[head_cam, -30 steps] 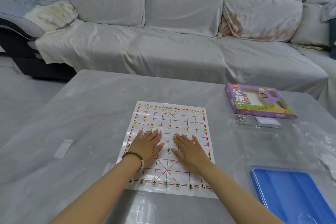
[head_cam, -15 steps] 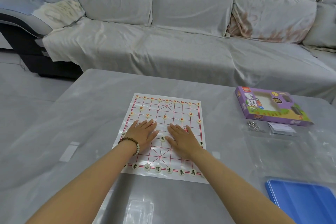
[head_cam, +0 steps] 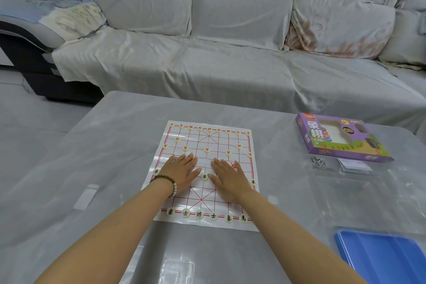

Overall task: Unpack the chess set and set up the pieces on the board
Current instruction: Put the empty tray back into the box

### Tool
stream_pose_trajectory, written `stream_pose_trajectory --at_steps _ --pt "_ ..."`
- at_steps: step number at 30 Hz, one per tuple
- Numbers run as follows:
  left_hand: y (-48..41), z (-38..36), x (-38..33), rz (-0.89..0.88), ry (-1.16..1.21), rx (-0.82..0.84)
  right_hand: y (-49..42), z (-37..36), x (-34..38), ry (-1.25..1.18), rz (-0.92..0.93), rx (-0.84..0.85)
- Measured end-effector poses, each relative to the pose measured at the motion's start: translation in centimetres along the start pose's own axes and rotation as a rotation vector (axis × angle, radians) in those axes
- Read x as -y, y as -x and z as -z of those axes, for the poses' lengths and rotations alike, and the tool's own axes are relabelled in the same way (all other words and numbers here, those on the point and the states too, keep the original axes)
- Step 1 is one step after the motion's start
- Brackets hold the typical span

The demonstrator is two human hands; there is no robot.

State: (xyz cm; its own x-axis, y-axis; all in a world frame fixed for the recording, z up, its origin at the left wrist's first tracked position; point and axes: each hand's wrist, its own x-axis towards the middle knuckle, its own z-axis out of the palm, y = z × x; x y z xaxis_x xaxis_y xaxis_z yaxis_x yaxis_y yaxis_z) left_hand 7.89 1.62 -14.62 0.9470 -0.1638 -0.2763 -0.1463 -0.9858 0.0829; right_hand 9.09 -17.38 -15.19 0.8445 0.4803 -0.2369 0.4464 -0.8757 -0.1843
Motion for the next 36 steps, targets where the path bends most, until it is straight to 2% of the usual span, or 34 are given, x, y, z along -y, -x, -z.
stream_pose_trajectory --at_steps 14,36 --pt "-2.4 0.4 -4.9 -0.035 0.013 -0.012 1.6 0.7 -5.0 0.013 -0.051 0.000" --pt "-2.6 -0.3 -5.7 0.041 0.001 -0.010 1.2 1.1 -5.2 0.012 -0.038 0.012"
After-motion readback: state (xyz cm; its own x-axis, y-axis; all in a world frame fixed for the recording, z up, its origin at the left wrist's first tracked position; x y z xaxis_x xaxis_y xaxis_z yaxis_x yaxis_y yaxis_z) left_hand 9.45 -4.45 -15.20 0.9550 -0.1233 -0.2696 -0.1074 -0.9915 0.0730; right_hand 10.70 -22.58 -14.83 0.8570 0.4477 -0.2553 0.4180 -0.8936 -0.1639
